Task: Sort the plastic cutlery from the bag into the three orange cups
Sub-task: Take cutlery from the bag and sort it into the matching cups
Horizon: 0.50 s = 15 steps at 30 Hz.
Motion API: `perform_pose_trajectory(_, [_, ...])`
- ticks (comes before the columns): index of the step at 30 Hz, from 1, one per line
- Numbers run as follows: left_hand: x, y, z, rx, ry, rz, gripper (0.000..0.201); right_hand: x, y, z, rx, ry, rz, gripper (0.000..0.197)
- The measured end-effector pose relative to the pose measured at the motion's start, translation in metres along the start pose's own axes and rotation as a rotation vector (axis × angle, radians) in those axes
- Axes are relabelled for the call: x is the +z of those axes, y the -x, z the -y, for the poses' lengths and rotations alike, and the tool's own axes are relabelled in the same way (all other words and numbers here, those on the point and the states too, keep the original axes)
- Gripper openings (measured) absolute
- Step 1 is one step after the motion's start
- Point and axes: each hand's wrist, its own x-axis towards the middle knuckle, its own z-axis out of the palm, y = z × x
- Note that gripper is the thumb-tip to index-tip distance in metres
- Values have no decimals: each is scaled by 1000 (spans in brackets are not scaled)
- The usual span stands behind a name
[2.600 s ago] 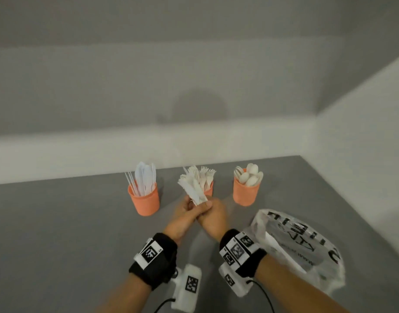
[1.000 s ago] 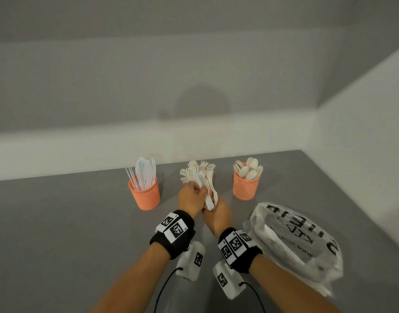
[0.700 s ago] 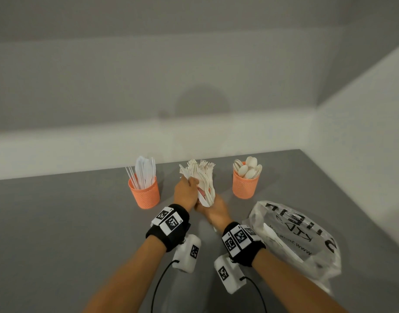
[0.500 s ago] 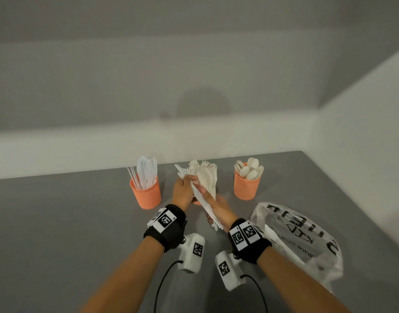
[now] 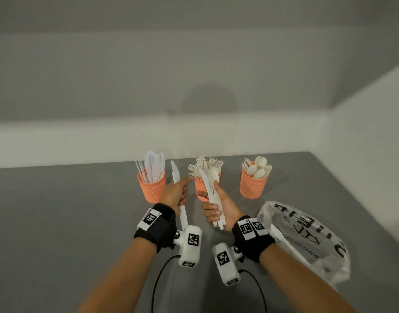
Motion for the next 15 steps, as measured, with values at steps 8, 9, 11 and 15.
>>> perform_pose_trajectory(8, [9,10,-1,109,-205,55,28,11,1,-6,78,91,109,35])
perform_pose_trajectory(9, [11,10,-1,125,-231,57,25,11,1,-6,73,96,96,31])
perform_pose_trajectory(11, [14,12,-1,148,-304,31,19,13,3,-6,47,144,28,16])
perform_pose_trajectory(15, [16,6,-1,152,-263,-37,30,18,1,-7,-27,205,-136,16])
